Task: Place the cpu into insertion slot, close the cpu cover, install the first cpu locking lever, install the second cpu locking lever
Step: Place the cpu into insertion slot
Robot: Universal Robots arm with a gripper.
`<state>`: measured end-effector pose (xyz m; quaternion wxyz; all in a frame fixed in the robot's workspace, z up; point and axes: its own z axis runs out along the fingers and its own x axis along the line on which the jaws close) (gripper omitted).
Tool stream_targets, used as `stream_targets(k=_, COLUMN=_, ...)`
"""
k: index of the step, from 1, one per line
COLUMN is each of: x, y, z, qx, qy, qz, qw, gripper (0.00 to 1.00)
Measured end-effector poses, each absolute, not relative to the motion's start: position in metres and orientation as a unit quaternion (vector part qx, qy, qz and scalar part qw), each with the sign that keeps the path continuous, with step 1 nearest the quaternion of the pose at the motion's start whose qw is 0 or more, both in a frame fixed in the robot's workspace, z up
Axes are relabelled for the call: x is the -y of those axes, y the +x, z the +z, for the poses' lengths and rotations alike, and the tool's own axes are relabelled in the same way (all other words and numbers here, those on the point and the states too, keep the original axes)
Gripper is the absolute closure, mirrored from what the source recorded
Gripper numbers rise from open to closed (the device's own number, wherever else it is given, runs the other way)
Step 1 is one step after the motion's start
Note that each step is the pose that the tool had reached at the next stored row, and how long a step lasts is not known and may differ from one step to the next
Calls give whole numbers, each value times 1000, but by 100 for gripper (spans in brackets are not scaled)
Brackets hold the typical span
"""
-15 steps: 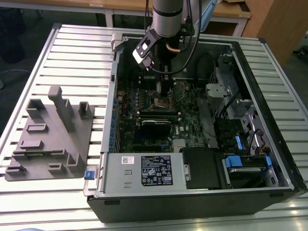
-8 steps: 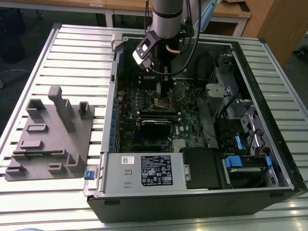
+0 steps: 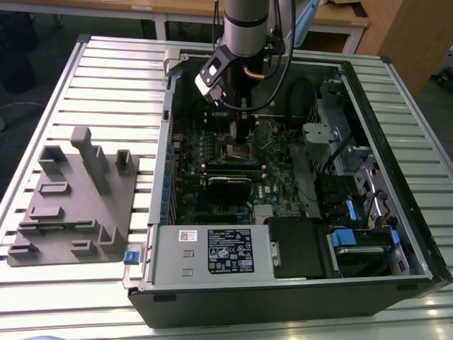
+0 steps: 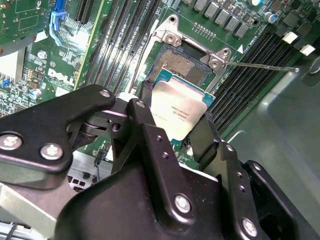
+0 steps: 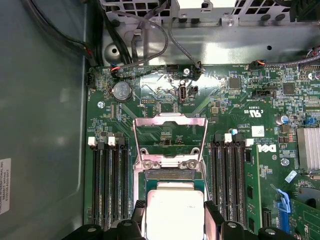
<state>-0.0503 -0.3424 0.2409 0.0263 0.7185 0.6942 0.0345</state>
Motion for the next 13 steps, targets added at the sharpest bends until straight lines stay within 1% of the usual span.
stream_targets(k=13, x=342, y=-50, z=239, qx=-694, qy=719, qz=34, qw=26, gripper=46)
